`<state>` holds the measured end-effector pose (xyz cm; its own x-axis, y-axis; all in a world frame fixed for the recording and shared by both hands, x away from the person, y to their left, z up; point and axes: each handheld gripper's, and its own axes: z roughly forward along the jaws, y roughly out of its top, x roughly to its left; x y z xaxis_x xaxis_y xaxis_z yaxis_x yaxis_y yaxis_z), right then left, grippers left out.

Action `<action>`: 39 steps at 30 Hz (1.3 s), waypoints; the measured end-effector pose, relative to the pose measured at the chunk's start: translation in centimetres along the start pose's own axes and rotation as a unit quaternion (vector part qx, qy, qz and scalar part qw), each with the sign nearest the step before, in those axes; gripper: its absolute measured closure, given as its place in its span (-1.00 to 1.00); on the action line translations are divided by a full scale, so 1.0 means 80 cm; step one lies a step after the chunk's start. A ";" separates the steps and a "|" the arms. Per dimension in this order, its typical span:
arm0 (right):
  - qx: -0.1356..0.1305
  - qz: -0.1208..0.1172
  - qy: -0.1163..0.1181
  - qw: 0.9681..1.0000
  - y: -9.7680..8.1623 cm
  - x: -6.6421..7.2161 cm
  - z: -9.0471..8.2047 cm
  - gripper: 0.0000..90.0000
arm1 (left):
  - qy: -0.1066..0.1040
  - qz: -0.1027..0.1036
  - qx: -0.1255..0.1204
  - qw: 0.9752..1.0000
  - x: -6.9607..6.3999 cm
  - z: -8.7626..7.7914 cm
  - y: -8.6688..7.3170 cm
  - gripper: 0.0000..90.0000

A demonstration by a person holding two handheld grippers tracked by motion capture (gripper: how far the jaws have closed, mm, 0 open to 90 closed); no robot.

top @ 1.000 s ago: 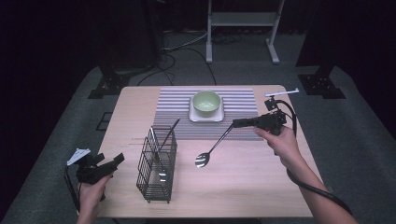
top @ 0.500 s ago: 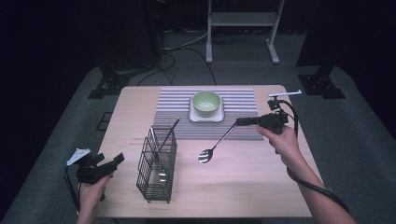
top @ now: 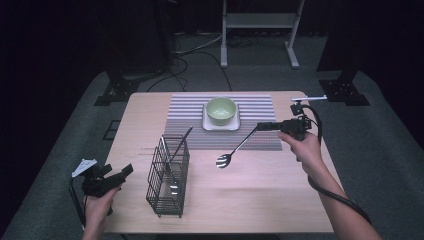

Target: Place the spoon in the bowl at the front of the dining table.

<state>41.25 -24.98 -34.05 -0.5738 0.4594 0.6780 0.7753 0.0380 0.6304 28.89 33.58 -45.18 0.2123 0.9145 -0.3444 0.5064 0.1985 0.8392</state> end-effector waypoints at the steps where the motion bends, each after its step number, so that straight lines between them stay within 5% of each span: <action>1: -0.002 0.001 0.000 1.000 0.001 -0.001 0.000 0.98 | 0.000 -0.001 -0.001 1.000 0.000 0.000 0.000 -0.98; 39: -0.028 0.023 -0.040 0.999 0.036 -0.031 0.016 0.98 | 0.001 -0.004 -0.002 1.000 0.002 -0.001 0.001 -0.98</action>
<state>45.27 -24.88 -34.37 -0.5134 0.5296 0.6752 0.7828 -0.0334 0.6214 28.94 33.76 -45.15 0.2068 0.9132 -0.3512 0.5046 0.2080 0.8379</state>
